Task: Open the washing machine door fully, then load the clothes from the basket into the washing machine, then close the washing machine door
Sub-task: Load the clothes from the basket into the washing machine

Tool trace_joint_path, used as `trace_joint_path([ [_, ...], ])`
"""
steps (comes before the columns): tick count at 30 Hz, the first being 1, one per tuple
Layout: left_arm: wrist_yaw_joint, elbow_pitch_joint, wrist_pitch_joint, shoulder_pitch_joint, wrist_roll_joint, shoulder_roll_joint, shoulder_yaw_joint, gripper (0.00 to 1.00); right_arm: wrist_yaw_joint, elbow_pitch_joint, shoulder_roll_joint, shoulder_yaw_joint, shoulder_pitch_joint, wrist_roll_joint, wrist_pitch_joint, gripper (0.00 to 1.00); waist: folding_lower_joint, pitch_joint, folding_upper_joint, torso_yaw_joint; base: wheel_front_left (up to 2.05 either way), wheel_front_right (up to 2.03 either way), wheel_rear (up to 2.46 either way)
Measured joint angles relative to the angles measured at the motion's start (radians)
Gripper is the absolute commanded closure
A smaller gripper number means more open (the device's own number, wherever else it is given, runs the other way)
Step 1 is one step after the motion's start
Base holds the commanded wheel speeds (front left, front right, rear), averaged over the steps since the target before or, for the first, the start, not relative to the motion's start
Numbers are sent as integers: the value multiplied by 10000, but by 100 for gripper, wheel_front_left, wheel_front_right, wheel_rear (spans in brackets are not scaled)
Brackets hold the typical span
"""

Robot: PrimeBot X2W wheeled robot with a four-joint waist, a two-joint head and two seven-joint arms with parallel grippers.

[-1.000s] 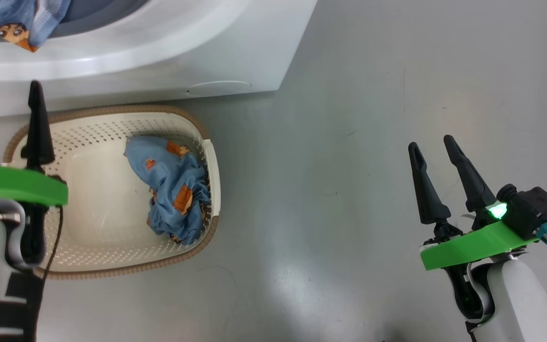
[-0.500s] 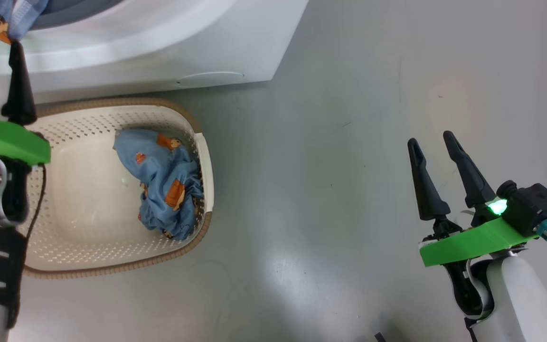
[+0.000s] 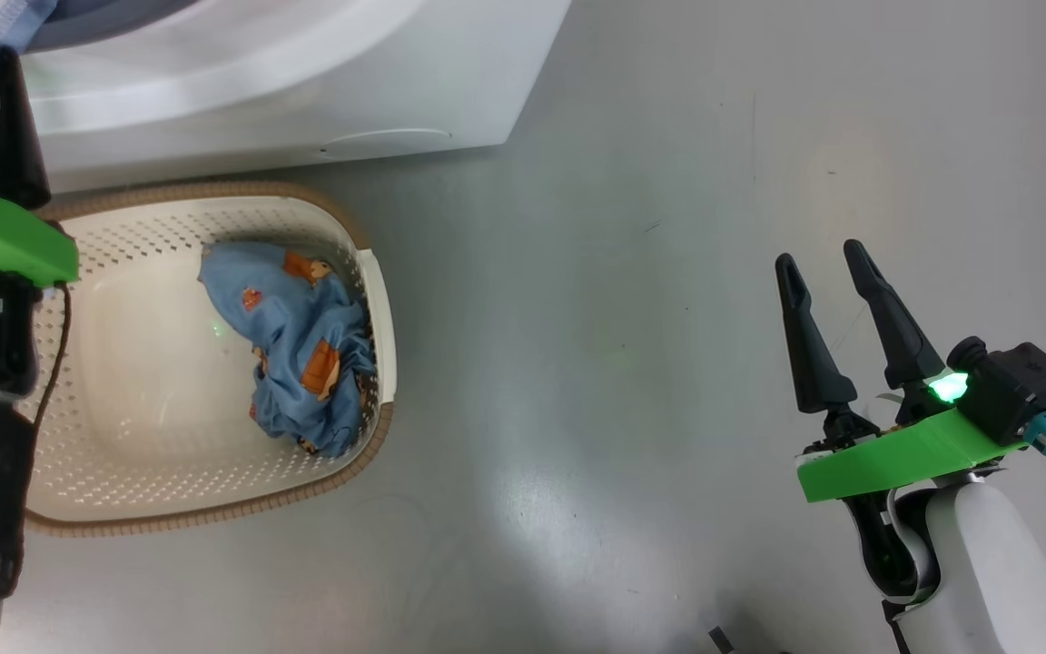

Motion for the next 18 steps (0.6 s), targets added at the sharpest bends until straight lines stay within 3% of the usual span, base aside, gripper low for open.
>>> trace_joint_path([
  [1,0,10,0,-17,0,2,0,6,0,0,6,0,0,0,0,0,0,8,0,-4,0,0,0],
  [2,0,21,0,-30,0,4,0,38,0,-2,13,0,0,0,0,0,0,16,0,-6,0,0,0],
  [3,0,33,0,-33,0,2,0,55,0,-2,21,0,0,0,0,0,0,18,0,-5,0,0,0],
  [5,0,33,0,-37,0,2,0,78,0,-2,36,-2,0,0,0,0,0,20,0,-2,0,0,0],
  [8,0,8,0,-37,0,-4,-23,96,0,-2,44,-2,0,0,0,0,1,14,0,0,0,0,0],
  [9,0,-17,0,-37,0,-6,-35,100,0,-2,44,-2,0,0,0,0,0,10,0,0,0,0,0],
  [18,0,-779,0,-36,4,-33,77,100,0,-13,73,-15,0,0,0,0,0,-13,0,19,0,0,0],
])
